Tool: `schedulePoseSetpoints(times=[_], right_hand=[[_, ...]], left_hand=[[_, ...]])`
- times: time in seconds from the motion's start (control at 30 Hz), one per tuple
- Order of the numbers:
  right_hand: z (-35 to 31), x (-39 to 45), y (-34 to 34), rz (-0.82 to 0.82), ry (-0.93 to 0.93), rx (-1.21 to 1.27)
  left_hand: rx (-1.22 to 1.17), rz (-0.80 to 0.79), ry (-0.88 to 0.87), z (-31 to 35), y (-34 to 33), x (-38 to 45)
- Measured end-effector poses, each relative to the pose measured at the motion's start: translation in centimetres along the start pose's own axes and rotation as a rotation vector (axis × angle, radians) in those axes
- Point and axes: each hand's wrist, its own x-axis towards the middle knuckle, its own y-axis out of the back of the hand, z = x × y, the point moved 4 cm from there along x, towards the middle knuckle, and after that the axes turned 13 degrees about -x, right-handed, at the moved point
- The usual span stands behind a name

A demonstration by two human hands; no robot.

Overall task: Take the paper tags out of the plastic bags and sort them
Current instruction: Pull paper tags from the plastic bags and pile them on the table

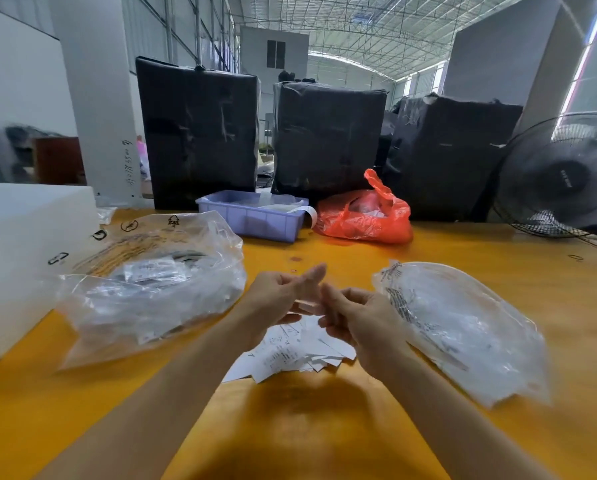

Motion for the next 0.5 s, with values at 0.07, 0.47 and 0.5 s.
schedulePoseSetpoints(times=[0.07, 0.47, 0.5], right_hand=[[0.1, 0.0, 0.0, 0.009, -0.005, -0.002], [0.9, 1.3, 1.2, -0.038, -0.148, 0.316], [0.9, 1.4, 1.1, -0.048, -0.144, 0.315]], left_hand=[[0.035, 0.029, 0.0, -0.2, 0.4, 0.1], [-0.083, 0.108, 0.023, -0.5, 1.4, 0.1], [-0.089, 0.114, 0.019, -0.5, 1.4, 0.1]])
